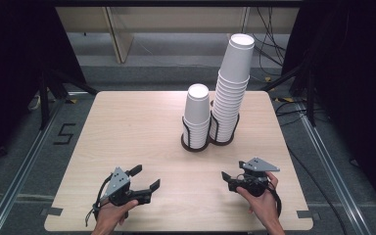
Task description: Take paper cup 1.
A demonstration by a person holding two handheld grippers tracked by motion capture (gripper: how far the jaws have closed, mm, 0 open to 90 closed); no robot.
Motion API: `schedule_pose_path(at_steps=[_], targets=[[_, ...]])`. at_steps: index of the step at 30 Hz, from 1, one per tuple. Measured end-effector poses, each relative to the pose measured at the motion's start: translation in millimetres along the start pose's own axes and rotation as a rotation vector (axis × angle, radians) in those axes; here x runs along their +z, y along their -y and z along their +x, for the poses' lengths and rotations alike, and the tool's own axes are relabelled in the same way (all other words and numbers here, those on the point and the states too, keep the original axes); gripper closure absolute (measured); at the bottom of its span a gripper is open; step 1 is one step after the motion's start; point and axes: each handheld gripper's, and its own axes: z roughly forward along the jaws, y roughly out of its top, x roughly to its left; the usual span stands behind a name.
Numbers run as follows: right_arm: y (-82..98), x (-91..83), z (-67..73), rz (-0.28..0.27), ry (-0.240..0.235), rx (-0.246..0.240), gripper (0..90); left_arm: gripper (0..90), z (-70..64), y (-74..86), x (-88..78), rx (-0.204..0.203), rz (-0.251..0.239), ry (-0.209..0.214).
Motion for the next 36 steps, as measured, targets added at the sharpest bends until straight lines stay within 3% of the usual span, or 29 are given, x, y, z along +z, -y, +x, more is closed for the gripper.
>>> schedule_pose_path(at_steps=[1,2,7,8,13,17,18,20,22,23,26,31,32,33,36], targets=[[0.5,-0.2,2.2,0.011,-0.012,0.029,22.7,14.2,-0.4,-0.6,-1.2,0.0,0.013,-0.013],[0.5,-0.2,2.2,0.011,-0.012,0.029,22.7,14.2,-0.4,-0.6,-1.2,0.0,0.013,-0.013],[0.6,0.8,2.5,-0.005,-0.012,0.016,22.6,14.2,0.1,-0.2,-0.2,-0.001,-0.002,-0.017],[0.2,0.6,0.7,-0.004,-0.001,-0.014,22.6,14.2,-0.3,-0.5,-0.4,-0.003,-0.001,-0.022],[-1.5,1.8,2.9,-0.012,-0.042,0.002,22.6,14.3,-2.3,0.3,-0.2,-0.009,0.019,-0.031],[-4.5,1.1,3.7,-0.02,-0.033,-0.017,22.6,14.3,-4.5,0.3,-0.2,0.001,0.031,-0.026],[-5.7,1.1,6.3,-0.029,-0.039,0.014,22.4,14.3,-5.2,0.4,-0.1,-0.004,0.032,-0.023],[-13.4,-0.9,7.7,-0.03,-0.057,0.008,21.8,14.3,-6.1,1.3,1.7,-0.003,0.024,-0.004],[-19.8,-1.4,7.3,-0.046,-0.053,-0.032,21.8,14.3,-7.8,1.1,1.1,0.004,0.04,-0.008],[-22.2,-0.4,9.7,-0.062,-0.063,-0.013,21.7,14.3,-8.0,1.0,1.1,0.012,0.044,-0.005],[-31.5,-0.7,10.3,-0.064,-0.065,-0.037,21.4,14.3,-9.1,1.2,1.5,0.012,0.041,0.0],[-45.5,0.4,12.2,-0.091,-0.075,-0.033,21.4,14.3,-9.6,1.7,2.3,0.008,0.021,0.013],[-49.5,0.2,11.1,-0.095,-0.072,-0.053,21.3,14.2,-10.5,1.4,1.5,0.013,0.036,0.007],[-52.8,0.7,12.9,-0.102,-0.073,-0.038,21.3,14.3,-10.5,1.4,1.5,0.013,0.036,0.007],[-65.6,1.5,14.9,-0.122,-0.074,-0.056,21.3,14.3,-12.2,2.5,3.7,0.033,0.037,0.02]])
